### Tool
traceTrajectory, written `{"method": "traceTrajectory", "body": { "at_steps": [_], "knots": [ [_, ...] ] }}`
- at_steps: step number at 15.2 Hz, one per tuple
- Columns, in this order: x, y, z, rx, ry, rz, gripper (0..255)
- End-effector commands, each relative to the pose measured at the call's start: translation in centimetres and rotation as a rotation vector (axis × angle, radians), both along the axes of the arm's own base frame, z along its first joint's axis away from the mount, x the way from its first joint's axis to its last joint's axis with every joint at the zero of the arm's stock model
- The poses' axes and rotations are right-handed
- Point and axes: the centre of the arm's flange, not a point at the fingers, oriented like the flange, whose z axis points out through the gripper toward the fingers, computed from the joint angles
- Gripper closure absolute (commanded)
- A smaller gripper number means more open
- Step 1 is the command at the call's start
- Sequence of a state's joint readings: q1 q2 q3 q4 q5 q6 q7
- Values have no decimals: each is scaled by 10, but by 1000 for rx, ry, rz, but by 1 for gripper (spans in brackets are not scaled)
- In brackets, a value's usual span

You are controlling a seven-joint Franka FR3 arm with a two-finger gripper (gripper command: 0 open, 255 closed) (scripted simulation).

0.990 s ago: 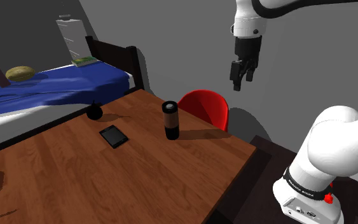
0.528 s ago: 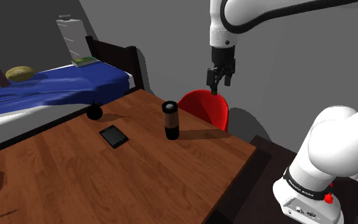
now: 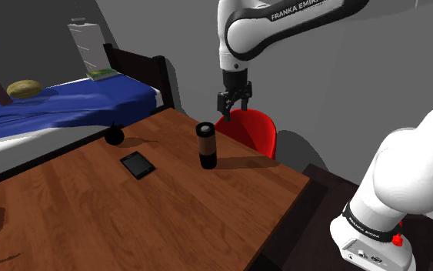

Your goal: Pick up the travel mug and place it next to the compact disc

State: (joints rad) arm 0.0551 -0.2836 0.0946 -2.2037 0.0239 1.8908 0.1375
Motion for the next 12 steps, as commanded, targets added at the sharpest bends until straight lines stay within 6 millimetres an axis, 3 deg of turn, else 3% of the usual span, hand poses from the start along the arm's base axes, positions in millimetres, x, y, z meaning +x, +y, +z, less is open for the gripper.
{"method": "traceTrajectory", "body": {
  "at_steps": [1,10,12],
  "knots": [
    [23,9,-7,1,-8,1,0],
    [122,52,-44,3,-41,7,0],
    [124,53,-50,3,-42,7,0]
  ]
}}
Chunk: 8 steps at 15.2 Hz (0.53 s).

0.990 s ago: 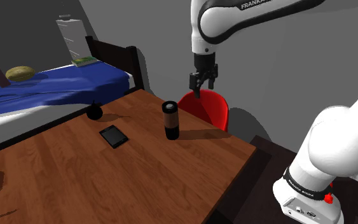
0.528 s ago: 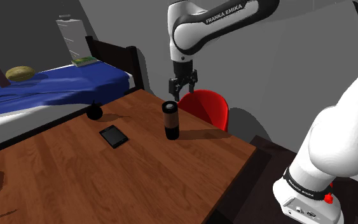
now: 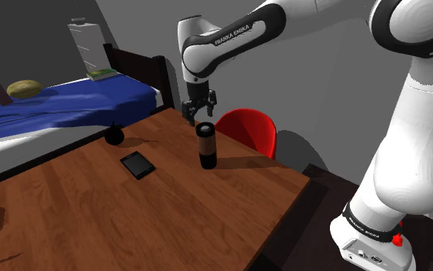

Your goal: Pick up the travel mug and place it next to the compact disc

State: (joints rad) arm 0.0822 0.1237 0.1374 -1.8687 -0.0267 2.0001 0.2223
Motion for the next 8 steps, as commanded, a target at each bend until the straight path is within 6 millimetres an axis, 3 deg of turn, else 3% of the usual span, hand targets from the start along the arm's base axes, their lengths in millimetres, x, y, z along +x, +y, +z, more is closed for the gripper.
{"method": "traceTrajectory", "body": {
  "at_steps": [1,6,8],
  "knots": [
    [3,2,-9,0,-2,0,0],
    [3,1,-38,0,-2,0,0],
    [3,1,-38,0,-2,0,0]
  ]
}}
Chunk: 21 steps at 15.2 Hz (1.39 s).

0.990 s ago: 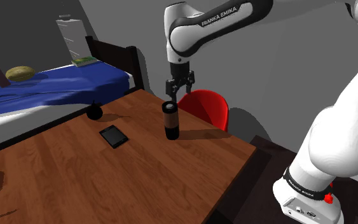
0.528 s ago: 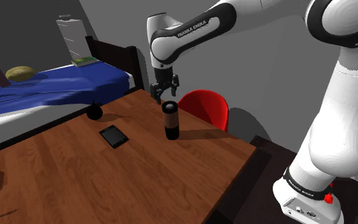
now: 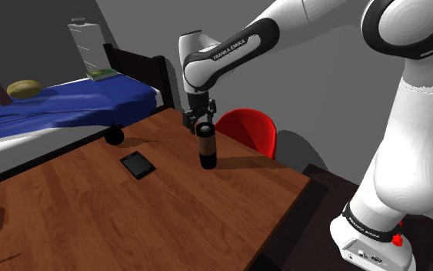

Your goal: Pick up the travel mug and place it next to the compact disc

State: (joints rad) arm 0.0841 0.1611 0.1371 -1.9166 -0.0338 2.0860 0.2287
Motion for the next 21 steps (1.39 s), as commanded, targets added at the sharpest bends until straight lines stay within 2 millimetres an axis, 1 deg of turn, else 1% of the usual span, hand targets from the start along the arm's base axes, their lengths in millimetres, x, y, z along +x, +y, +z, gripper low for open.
{"method": "traceTrajectory", "body": {
  "at_steps": [1,6,7,16,21],
  "knots": [
    [0,0,-1,0,-1,0,0],
    [0,0,-1,0,-1,0,0],
    [0,0,-1,0,-1,0,255],
    [0,0,-1,0,-1,0,255],
    [0,0,25,0,-1,0,255]
  ]
}}
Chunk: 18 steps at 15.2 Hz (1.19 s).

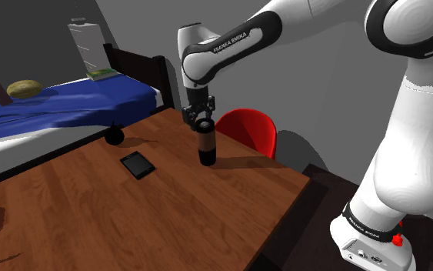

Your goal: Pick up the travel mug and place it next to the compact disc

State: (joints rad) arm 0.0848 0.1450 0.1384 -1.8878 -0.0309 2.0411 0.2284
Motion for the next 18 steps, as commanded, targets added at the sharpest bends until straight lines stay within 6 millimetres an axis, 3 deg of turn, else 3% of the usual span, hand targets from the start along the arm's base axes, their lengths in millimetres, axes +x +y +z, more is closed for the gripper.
{"method": "traceTrajectory", "body": {
  "at_steps": [1,18],
  "knots": [
    [0,-1,12,0,-1,0,255],
    [0,-1,101,0,-1,0,255]
  ]
}}
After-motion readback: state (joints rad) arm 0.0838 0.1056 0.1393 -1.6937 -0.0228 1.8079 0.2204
